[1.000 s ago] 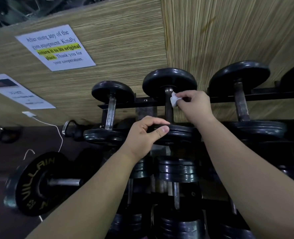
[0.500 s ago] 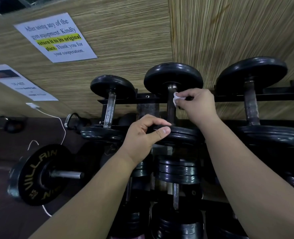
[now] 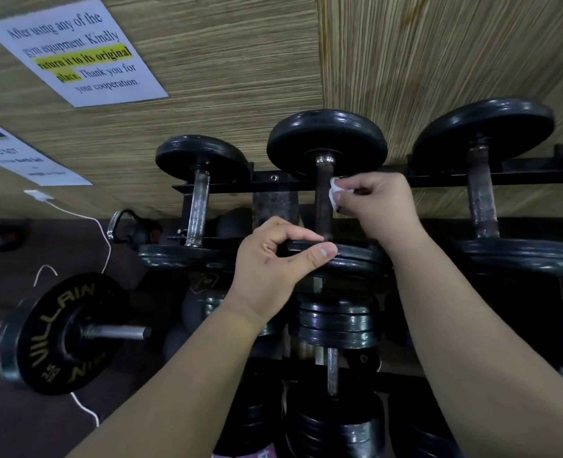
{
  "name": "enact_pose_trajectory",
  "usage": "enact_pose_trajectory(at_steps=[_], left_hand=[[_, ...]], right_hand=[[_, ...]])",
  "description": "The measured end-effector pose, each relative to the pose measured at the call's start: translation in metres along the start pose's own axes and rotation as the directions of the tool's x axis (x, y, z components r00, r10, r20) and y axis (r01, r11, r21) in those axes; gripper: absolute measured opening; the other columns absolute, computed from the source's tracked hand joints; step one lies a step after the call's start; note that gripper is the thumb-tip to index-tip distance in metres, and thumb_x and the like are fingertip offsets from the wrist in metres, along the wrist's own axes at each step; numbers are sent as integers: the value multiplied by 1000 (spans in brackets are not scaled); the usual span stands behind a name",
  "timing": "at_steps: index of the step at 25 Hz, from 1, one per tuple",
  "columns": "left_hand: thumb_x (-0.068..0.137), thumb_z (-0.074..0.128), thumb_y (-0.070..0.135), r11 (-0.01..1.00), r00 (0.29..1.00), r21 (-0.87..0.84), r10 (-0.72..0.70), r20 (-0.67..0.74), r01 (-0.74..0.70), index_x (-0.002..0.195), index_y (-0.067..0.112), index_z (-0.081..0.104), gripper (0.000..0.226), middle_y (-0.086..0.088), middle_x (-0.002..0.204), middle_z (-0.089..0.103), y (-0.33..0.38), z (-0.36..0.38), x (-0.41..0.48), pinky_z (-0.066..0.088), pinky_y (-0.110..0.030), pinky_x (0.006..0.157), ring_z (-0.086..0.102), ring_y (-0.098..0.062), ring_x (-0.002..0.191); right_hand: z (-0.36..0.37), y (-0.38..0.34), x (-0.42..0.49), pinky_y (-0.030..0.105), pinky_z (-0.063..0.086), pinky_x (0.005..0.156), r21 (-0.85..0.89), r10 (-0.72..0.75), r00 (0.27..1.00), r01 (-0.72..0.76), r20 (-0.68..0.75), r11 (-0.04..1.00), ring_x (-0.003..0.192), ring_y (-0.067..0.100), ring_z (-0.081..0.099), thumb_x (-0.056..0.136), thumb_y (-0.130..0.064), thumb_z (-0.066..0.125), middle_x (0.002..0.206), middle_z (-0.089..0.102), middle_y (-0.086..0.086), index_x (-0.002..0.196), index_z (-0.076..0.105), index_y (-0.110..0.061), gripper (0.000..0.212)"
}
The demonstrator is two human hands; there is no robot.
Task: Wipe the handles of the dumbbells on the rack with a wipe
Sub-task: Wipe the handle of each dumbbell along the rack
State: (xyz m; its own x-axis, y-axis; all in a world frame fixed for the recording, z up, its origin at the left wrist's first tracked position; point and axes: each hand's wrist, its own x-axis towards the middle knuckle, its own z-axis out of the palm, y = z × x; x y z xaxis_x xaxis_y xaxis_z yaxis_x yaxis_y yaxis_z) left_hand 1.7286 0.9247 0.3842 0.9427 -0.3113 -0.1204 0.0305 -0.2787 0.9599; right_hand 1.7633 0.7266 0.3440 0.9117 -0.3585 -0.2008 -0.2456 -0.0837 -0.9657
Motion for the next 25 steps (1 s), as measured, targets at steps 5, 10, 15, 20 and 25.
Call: enact_pose_trajectory(at_steps=[5, 10, 15, 20, 25], left_hand=[[73, 87, 47, 999, 999, 5, 40, -18, -40, 84, 33, 80, 19, 10, 92, 70, -3, -1, 1, 53, -19, 87, 67, -17, 104], [74, 83, 52, 997, 998, 22, 68, -15, -67, 85, 36, 79, 20, 7, 94, 72, -7, -2, 2, 53, -33, 98, 68, -17, 102], [74, 88, 52, 999, 999, -1, 47, -10, -47, 85, 35, 79, 22, 6, 96, 72, -6, -1, 2, 54, -25, 90, 68, -17, 106], [74, 86, 53, 999, 998, -7, 51, -33, -52, 85, 34, 80, 22, 7, 96, 72, -7, -1, 0, 59, -34, 86, 68, -18, 107], [73, 87, 53, 999, 999, 34, 34, -31, -33, 85, 34, 80, 24, 7, 97, 73, -8, -1, 1, 58, -54, 96, 69, -17, 107]], right_hand=[[-1, -3, 0, 39, 63, 85, 3, 46, 999, -46, 17, 999, 78, 15, 77, 82, -9, 84, 83, 79, -1, 92, 82, -21, 17], [0, -11, 12, 43, 66, 78, 15, 18, 1000, -18, -16, 1000, 84, 32, 78, 80, -7, 86, 88, 78, 14, 84, 81, -22, 16], [-16, -13, -23, 20, 58, 77, -158, 91, 965, -53, 246, 986, 72, 8, 73, 78, -7, 87, 77, 79, 5, 87, 81, -16, 15], [6, -13, 17, 47, 65, 80, 45, 30, 997, -27, -76, 999, 80, 26, 78, 79, -13, 86, 87, 78, 11, 87, 82, -21, 12], [-5, -6, -13, 25, 61, 76, -25, 67, 992, -65, 104, 998, 73, 18, 76, 82, -3, 83, 78, 76, 13, 89, 77, -10, 11]])
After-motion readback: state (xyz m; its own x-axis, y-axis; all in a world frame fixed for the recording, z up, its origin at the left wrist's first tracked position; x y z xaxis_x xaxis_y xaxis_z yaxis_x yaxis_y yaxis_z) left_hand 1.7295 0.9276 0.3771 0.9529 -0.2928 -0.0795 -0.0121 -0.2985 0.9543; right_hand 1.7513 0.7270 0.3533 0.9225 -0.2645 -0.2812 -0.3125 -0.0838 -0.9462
